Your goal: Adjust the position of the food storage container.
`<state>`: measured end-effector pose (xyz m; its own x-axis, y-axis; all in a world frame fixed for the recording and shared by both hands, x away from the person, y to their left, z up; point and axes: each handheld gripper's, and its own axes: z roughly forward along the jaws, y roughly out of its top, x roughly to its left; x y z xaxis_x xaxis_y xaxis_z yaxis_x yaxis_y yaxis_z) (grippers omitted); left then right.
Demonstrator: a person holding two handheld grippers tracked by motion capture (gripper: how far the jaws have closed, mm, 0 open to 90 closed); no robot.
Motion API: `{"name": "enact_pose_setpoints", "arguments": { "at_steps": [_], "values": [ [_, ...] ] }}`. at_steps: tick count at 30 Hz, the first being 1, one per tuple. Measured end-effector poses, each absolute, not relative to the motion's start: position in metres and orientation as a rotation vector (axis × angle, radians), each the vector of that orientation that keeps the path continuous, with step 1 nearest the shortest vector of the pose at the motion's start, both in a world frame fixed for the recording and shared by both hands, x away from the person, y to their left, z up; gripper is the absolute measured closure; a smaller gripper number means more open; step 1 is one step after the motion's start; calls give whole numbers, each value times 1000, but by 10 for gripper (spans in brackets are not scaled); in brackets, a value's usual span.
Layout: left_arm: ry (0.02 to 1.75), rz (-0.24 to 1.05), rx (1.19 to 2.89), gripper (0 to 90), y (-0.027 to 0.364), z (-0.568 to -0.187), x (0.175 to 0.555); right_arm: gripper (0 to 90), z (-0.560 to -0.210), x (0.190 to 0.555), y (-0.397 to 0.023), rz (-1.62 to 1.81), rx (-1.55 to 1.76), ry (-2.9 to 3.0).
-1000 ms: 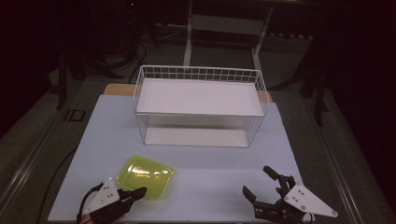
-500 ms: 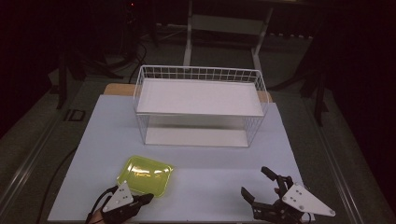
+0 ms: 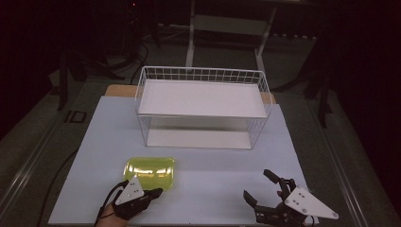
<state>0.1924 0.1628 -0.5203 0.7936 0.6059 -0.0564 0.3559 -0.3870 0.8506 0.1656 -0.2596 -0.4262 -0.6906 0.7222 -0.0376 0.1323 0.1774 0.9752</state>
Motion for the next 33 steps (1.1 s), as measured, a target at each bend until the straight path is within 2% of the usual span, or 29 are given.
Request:
{"name": "enact_pose_setpoints", "arguments": {
  "at_steps": [6, 12, 17, 23, 33],
  "values": [
    [688, 369, 1969, 900, 178, -508, 186, 130, -427, 166, -259, 1543, 804, 1963],
    [732, 530, 1901, 900, 229, -497, 192, 129, -429, 166, -257, 1555, 793, 1964],
    [810, 631, 1878, 900, 264, -507, 206, 129, -429, 166, -256, 1541, 788, 1980],
    [861, 633, 1900, 900, 279, -526, 216, 129, -431, 168, -255, 1537, 797, 1991],
    [838, 591, 1931, 900, 266, -532, 217, 129, -433, 170, -255, 1541, 811, 2001]
  ]
}}
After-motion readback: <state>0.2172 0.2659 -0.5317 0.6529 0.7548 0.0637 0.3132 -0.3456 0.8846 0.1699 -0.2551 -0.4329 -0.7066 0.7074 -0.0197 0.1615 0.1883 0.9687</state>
